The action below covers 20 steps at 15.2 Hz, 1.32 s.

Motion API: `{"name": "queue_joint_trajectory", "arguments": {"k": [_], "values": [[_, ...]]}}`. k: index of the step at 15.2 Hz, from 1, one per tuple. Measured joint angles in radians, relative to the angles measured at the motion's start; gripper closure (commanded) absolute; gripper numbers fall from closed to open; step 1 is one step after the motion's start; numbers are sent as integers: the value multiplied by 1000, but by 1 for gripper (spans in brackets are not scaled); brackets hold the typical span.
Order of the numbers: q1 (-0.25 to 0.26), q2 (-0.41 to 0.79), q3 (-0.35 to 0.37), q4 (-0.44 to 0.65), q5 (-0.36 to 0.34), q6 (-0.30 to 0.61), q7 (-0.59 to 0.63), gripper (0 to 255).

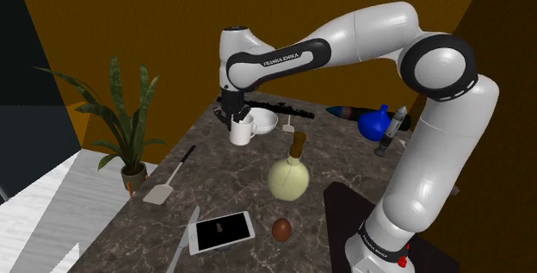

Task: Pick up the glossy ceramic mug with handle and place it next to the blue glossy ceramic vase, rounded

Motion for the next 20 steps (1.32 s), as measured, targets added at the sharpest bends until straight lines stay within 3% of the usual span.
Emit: {"name": "queue_joint_trajectory", "arguments": {"k": [20], "values": [[0, -43, 3, 217, 24, -256, -30, 255]]}}
